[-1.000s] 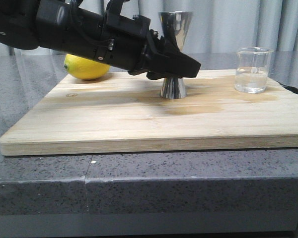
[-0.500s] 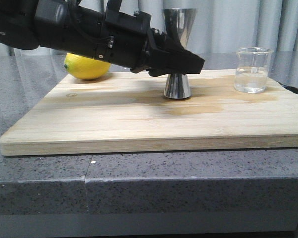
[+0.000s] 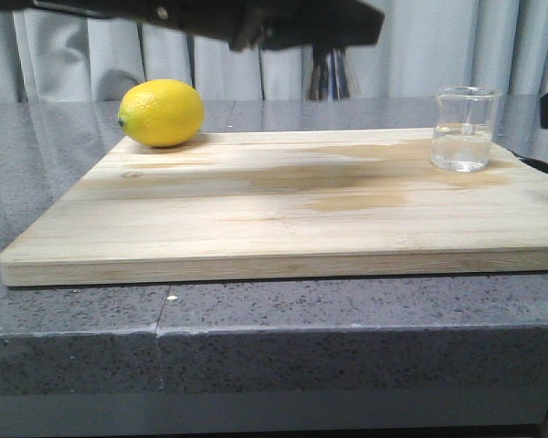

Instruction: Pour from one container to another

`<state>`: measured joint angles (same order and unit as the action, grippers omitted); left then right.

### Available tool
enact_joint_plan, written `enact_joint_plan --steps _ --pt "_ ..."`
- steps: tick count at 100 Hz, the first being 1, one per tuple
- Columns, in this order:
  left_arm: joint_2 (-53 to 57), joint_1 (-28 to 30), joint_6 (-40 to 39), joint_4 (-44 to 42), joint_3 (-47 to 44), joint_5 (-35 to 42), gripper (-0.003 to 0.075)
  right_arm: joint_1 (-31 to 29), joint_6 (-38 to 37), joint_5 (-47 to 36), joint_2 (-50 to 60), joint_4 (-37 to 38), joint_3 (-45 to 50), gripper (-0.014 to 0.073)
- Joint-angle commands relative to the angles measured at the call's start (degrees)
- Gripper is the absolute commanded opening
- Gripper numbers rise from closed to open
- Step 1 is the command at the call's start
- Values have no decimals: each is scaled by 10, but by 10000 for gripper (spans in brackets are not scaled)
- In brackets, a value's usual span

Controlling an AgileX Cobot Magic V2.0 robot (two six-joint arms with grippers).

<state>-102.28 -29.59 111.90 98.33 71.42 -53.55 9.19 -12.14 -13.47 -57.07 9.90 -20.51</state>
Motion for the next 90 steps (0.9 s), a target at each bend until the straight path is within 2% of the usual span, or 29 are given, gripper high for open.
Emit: enact_joint_plan --steps 1,8,16,57,90 --pt "52 8 -36 12 19 -22 -19 0 6 -78 -17 12 -11 525" --pt "68 13 -51 0 19 -22 -19 0 6 -97 -36 12 -11 601" --pt "86 17 -70 -10 19 -23 -19 0 6 -120 -60 12 -11 648" --pt "115 20 -92 -22 19 -26 -19 0 6 -271 -163 39 -15 645" --pt "115 20 -100 -27 19 -28 -19 0 6 -288 -232 42 -68 645"
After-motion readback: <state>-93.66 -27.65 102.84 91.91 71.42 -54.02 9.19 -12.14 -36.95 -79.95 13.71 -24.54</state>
